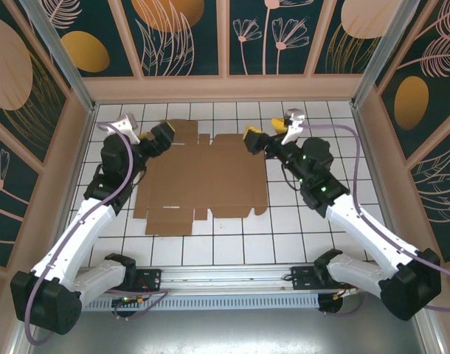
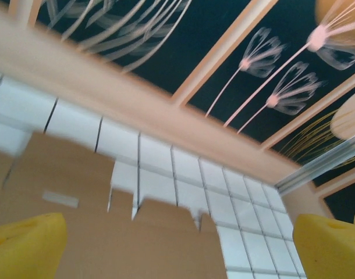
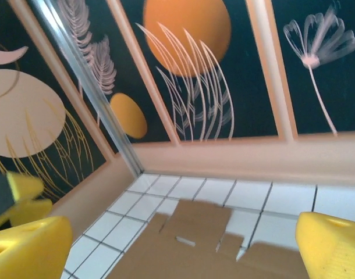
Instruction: Fold the paper box
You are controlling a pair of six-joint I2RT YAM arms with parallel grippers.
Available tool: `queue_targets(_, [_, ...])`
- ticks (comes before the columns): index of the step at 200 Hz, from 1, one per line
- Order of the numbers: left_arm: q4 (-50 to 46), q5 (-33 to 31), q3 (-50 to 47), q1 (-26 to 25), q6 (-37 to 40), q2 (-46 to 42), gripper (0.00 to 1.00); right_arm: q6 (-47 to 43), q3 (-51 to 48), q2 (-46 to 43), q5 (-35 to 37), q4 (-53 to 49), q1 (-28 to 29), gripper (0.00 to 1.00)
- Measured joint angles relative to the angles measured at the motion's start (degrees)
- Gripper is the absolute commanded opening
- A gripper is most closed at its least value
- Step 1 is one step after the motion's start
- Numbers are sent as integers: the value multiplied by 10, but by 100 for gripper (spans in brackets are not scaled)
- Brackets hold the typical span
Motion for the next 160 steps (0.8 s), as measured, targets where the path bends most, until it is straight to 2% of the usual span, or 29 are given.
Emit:
queue_targets(19, [-3,38,-71,4,-44,12,99,37,21,65,-21,-62,-28,99])
queue_targets(26, [1,54,-90,6,-54,23,92,43,21,90,-21,-78,-25,99])
queue_targets(36, [11,75,-113,6,-67,38,64,53,17,118,-19,-103,-18,99])
queue_targets(50, [19,94,-129,6,-78,58,38,55,17,152,-22,-131,-12,94])
queue_targets(66, [34,110,-129,6,-83,81,0,52,22,190,-22,-156,-7,84])
queue_targets(77, [50,117,-129,6,-84,97,0,46,33,219,-17,-173,-2,70])
queue_targets(93, [60,119,-129,6,-88,125,0,33,61,268,-5,-198,14,31])
queue_targets(108, [63,116,-129,6,-93,151,0,23,95,316,0,-210,24,13])
queue_targets(124, [61,108,-129,6,-100,172,0,14,124,363,2,-216,25,0])
queue_targets(160, [3,65,-84,6,-115,226,0,-7,183,452,12,-240,17,0])
